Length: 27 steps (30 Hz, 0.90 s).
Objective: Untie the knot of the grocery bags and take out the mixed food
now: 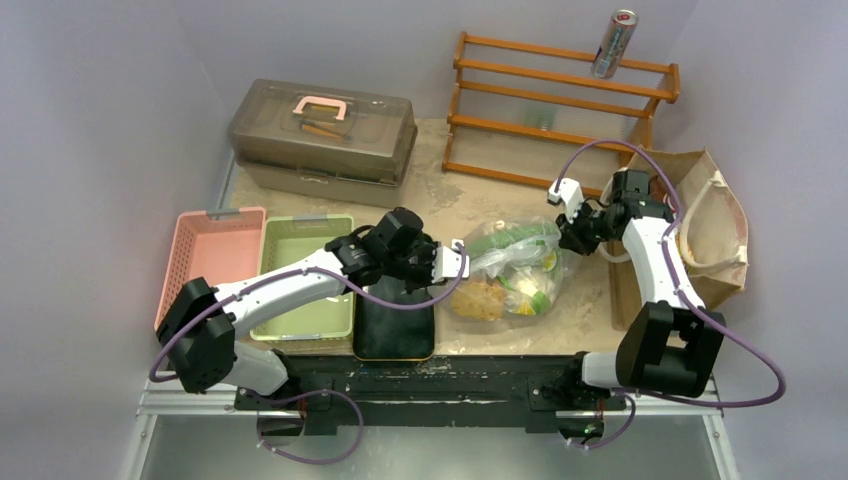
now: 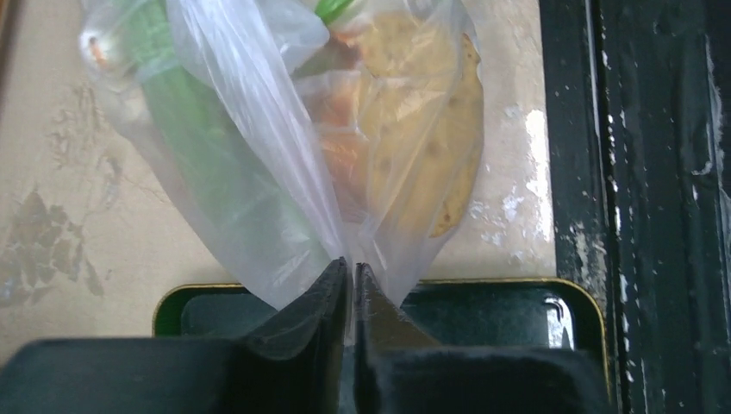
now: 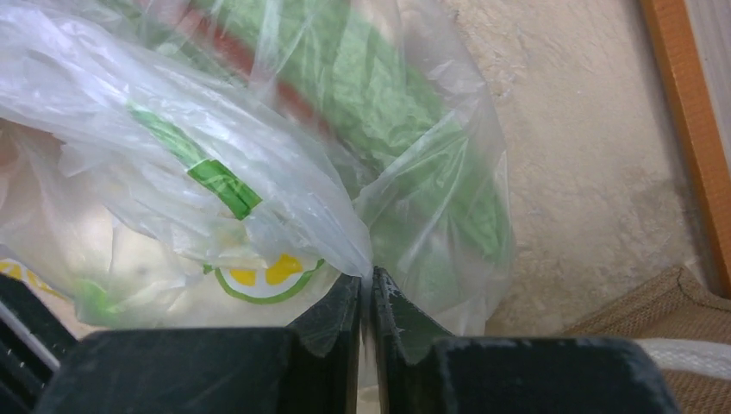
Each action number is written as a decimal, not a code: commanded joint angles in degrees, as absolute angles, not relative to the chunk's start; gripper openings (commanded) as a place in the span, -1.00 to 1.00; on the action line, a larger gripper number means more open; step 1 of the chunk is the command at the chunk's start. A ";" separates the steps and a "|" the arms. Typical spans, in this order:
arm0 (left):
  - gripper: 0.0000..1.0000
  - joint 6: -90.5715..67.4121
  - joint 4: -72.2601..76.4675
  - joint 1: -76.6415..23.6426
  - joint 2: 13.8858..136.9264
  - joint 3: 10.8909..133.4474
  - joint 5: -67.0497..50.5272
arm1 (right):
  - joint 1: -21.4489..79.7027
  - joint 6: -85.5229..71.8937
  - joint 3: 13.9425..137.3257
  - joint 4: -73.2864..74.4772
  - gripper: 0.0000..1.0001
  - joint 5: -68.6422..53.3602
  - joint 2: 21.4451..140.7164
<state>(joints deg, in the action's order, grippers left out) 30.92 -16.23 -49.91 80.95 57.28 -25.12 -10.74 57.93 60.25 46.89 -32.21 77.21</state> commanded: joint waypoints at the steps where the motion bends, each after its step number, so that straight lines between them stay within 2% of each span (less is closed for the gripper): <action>1: -0.45 31.10 -20.67 -49.99 78.96 61.45 -28.56 | -11.34 57.92 67.95 57.09 -0.30 -36.38 76.03; 2: -0.14 28.65 -20.31 -50.17 78.59 63.50 -29.60 | -11.34 57.55 69.68 59.26 0.08 -38.22 75.96; 3: 0.19 24.47 -18.39 -50.54 78.45 65.46 -30.10 | -11.34 56.68 71.21 60.63 0.28 -40.55 75.60; 5: 0.36 21.42 -16.08 -52.23 79.28 69.26 -29.58 | -10.86 54.18 72.60 59.75 0.40 -43.08 74.68; 8: 0.45 20.62 -12.28 -55.16 82.97 73.27 -29.68 | -7.27 49.52 71.97 55.99 0.41 -43.07 74.95; 16: 0.44 21.31 -11.63 -57.60 97.70 83.06 -27.19 | -2.73 45.84 67.24 50.14 0.36 -42.76 80.47; 18: 0.39 22.07 -11.16 -57.66 99.92 83.51 -25.75 | -2.72 45.99 65.97 49.37 0.30 -42.21 80.69; 21: -0.04 25.58 -15.01 -57.83 102.22 84.84 -24.79 | -2.72 47.15 64.39 49.08 0.08 -40.91 80.93; 26: -0.77 29.28 -17.77 -55.30 98.24 83.06 -22.75 | -3.04 46.42 65.02 47.92 -1.00 -37.75 80.67; 27: -0.94 28.79 -18.32 -54.41 96.56 82.75 -22.96 | -3.51 46.08 65.36 47.72 -1.00 -37.16 80.11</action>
